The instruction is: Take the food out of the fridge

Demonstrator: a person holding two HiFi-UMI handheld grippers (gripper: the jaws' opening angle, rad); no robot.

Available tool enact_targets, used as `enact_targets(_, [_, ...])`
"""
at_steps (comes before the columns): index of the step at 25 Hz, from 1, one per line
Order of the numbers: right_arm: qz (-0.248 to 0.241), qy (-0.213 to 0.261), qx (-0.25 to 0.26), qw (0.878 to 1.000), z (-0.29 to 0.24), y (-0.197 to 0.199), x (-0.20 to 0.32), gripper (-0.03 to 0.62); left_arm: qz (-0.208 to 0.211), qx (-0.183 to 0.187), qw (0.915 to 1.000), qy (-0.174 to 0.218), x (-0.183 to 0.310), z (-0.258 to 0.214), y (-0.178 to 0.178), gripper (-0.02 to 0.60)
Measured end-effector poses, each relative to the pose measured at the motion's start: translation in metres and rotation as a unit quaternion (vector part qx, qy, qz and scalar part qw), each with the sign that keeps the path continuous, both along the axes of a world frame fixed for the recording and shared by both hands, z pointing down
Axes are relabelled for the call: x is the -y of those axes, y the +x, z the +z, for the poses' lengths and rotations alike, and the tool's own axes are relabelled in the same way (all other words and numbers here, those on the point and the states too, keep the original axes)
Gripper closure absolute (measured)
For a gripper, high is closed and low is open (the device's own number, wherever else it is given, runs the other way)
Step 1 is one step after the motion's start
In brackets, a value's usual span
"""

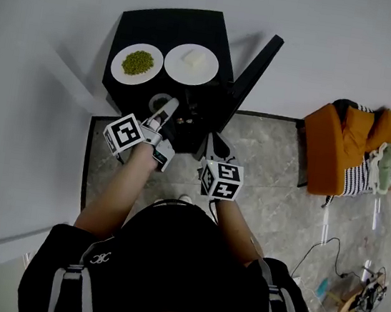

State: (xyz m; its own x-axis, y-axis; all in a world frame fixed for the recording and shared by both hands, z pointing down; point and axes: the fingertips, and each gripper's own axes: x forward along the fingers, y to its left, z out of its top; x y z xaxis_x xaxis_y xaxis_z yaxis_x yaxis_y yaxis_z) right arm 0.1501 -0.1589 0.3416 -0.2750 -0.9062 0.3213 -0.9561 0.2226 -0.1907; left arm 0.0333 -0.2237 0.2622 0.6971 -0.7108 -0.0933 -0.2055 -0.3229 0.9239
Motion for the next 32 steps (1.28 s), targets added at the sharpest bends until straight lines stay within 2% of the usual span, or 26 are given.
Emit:
enact_targets(1, [-0.006,0.004,0.001,1.0,-0.004,-0.005,0.001,0.595,0.004,0.049,0.9985,0.024,-0.007,0.003,0.0,0.578])
enact_targets(2, [-0.012,0.009,0.001,1.0,-0.008,-0.011,0.002,0.595,0.007,0.101,0.9935,0.053,-0.013,0.005,0.001,0.578])
enact_targets(3, [-0.018,0.014,0.002,1.0,-0.012,-0.016,0.003,0.595,0.011,0.152,0.9846,0.085,-0.018,0.008,0.001,0.58])
enact_targets(4, [-0.023,0.02,0.003,1.0,-0.017,-0.021,0.004,0.595,0.016,0.203,0.972,0.117,-0.023,0.011,0.002,0.58])
enact_targets(5, [-0.029,0.025,0.004,0.999,-0.022,-0.026,0.005,0.595,0.02,0.253,0.956,0.147,-0.028,0.014,0.003,0.578])
enact_targets(7, [-0.036,0.035,0.007,0.999,-0.03,-0.034,0.006,0.595,0.024,0.343,0.9167,0.204,-0.038,0.021,0.005,0.578])
enact_targets(9, [-0.041,0.043,0.009,0.998,-0.036,-0.042,0.006,0.595,0.02,0.408,0.8804,0.242,-0.045,0.029,0.004,0.578])
enact_targets(10, [-0.045,0.045,0.009,0.998,-0.037,-0.045,0.006,0.595,0.017,0.428,0.8678,0.252,-0.048,0.033,0.003,0.578])
enact_targets(11, [-0.048,0.046,0.009,0.998,-0.038,-0.049,0.005,0.595,0.016,0.441,0.8603,0.255,-0.051,0.037,0.002,0.58])
enact_targets(12, [-0.051,0.046,0.009,0.998,-0.038,-0.052,0.005,0.595,0.016,0.446,0.858,0.254,-0.053,0.041,0.0,0.58])
enact_targets(15, [-0.057,0.042,0.009,0.997,-0.036,-0.06,0.002,0.595,0.022,0.444,0.8626,0.242,-0.058,0.049,-0.004,0.58])
enact_targets(18, [-0.06,0.039,0.008,0.997,-0.033,-0.065,-0.001,0.595,0.026,0.456,0.8577,0.235,-0.061,0.053,-0.007,0.581])
enact_targets(19, [-0.061,0.038,0.008,0.997,-0.033,-0.067,-0.001,0.595,0.025,0.457,0.8586,0.23,-0.061,0.055,-0.009,0.58])
enact_targets(26, [-0.067,0.029,0.005,0.997,-0.026,-0.078,-0.006,0.595,0.008,0.455,0.8689,0.195,-0.064,0.067,-0.025,0.58])
enact_targets(32, [-0.088,0.009,0.002,0.996,-0.01,-0.1,-0.015,0.595,-0.016,0.436,0.8836,0.169,-0.072,0.076,-0.053,0.578])
